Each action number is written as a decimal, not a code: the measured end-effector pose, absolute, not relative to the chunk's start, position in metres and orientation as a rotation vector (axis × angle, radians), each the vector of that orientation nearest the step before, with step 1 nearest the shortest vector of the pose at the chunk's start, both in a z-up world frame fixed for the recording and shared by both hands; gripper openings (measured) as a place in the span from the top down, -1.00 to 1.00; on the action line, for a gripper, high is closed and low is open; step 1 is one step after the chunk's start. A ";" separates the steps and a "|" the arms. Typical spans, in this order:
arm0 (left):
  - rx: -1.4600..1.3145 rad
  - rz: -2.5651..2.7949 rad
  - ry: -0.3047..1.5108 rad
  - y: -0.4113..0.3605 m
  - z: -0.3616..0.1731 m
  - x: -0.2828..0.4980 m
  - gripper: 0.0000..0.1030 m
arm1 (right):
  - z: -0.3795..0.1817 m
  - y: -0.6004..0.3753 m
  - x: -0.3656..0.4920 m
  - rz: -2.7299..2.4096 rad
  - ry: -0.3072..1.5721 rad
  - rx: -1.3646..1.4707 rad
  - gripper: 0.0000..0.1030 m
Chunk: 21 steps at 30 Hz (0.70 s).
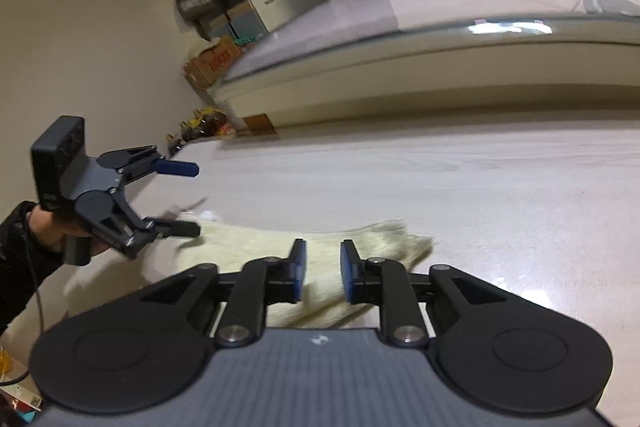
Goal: Fold towel
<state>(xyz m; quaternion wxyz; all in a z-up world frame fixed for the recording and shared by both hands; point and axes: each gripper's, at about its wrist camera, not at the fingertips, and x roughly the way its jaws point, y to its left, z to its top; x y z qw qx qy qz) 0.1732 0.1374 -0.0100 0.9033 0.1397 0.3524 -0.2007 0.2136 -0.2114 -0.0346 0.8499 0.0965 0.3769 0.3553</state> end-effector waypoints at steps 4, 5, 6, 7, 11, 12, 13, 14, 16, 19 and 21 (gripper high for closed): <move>0.286 -0.296 0.759 0.151 -0.007 0.155 -1.00 | -0.029 -0.206 0.184 0.727 0.779 0.196 -0.02; 0.282 -0.276 0.763 0.152 -0.008 0.152 -1.00 | -0.027 -0.203 0.176 0.718 0.776 0.186 -0.09; 0.281 -0.262 0.762 0.152 -0.008 0.150 -1.00 | -0.026 -0.201 0.170 0.714 0.766 0.179 -0.13; 0.280 -0.228 0.764 0.152 -0.010 0.147 -1.00 | -0.025 -0.199 0.164 0.709 0.758 0.173 -0.27; 0.180 -0.168 0.765 0.158 -0.011 0.139 -1.00 | -0.018 -0.205 0.137 0.688 0.722 0.170 -0.51; 0.159 -0.164 0.761 0.159 -0.010 0.137 -1.00 | -0.016 -0.207 0.130 0.683 0.713 0.170 -0.51; 0.144 -0.151 0.750 0.159 -0.007 0.133 -1.00 | -0.015 -0.210 0.123 0.678 0.704 0.171 -0.53; 0.131 -0.150 0.732 0.156 -0.003 0.128 -1.00 | -0.013 -0.212 0.117 0.674 0.695 0.171 -0.57; 0.126 -0.157 0.709 0.149 0.001 0.126 -1.00 | -0.010 -0.218 0.103 0.664 0.676 0.172 -0.65; 0.173 -0.132 0.726 0.136 -0.004 0.139 -1.00 | -0.005 -0.225 0.082 0.649 0.649 0.173 -0.70; 0.216 -0.099 0.749 0.131 -0.007 0.144 -1.00 | -0.002 -0.230 0.071 0.640 0.635 0.175 -0.70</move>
